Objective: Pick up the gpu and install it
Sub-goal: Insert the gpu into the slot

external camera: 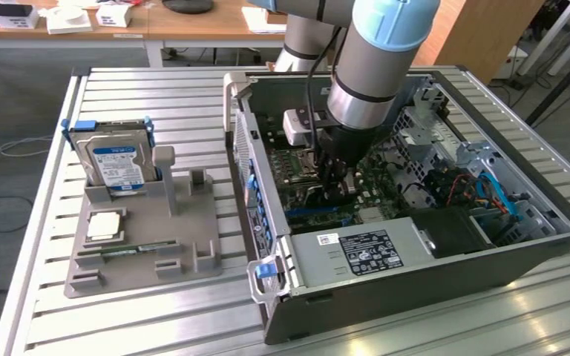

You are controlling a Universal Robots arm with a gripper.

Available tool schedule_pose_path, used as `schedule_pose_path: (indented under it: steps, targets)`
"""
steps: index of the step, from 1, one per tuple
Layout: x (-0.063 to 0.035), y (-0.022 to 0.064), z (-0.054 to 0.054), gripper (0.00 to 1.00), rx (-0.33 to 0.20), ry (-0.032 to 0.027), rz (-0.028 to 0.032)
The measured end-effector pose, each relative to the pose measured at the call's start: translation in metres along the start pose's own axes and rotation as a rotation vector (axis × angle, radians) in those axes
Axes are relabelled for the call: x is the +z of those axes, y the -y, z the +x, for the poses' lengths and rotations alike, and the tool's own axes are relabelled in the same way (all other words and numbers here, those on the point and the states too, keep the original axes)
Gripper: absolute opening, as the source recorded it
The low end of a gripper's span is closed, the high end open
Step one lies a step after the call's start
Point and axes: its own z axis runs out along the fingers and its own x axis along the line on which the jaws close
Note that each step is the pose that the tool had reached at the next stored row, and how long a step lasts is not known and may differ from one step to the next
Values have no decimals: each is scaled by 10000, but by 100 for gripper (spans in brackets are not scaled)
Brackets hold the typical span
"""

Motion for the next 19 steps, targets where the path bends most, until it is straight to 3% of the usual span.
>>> schedule_pose_path:
  steps: [19]
  targets:
    - [16,0,0,27,0,0,1]
